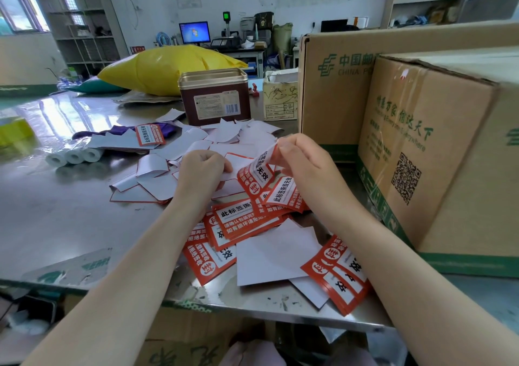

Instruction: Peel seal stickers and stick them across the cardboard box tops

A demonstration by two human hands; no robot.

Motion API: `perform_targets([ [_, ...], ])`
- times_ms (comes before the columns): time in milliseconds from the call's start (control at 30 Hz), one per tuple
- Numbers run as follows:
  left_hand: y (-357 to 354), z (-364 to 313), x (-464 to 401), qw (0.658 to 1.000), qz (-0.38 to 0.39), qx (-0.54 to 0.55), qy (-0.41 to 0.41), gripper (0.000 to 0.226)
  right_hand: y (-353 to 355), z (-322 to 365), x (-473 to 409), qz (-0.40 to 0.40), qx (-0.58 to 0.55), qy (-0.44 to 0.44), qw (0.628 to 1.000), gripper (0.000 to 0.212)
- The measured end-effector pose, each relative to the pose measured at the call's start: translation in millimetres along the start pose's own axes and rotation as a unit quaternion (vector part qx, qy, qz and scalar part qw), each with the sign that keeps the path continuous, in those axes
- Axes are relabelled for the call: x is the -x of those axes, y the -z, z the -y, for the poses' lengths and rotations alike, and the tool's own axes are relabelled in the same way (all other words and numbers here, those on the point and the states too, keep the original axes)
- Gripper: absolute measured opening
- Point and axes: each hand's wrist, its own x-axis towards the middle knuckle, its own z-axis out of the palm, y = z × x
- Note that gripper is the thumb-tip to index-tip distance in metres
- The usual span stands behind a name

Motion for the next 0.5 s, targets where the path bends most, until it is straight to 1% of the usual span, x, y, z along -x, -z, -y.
perform_targets([
  [167,0.5,1.9,-2.1,0.999,-0.032,0.007,0.009,0.030,-0.1,-4.1,-2.2,-0.036,0.017,-0.010,0.999,0.033],
  [300,-0.4,1.3,-1.6,0.999,-0.045,-0.002,0.004,0.028,0.5,-5.6,-2.2,-0.047,0.026,0.002,0.999,0.033],
  [433,1.0,0.2,0.7,0.998,-0.055,-0.034,-0.005,0.028,-1.2,-7.8,-2.2,-0.062,0.021,0.014,0.998,0.038],
  [500,1.4,0.4,1.2,0.997,-0.054,-0.053,-0.006,0.029,-1.0,-6.9,-1.3,-0.073,0.012,0.014,0.997,0.036],
])
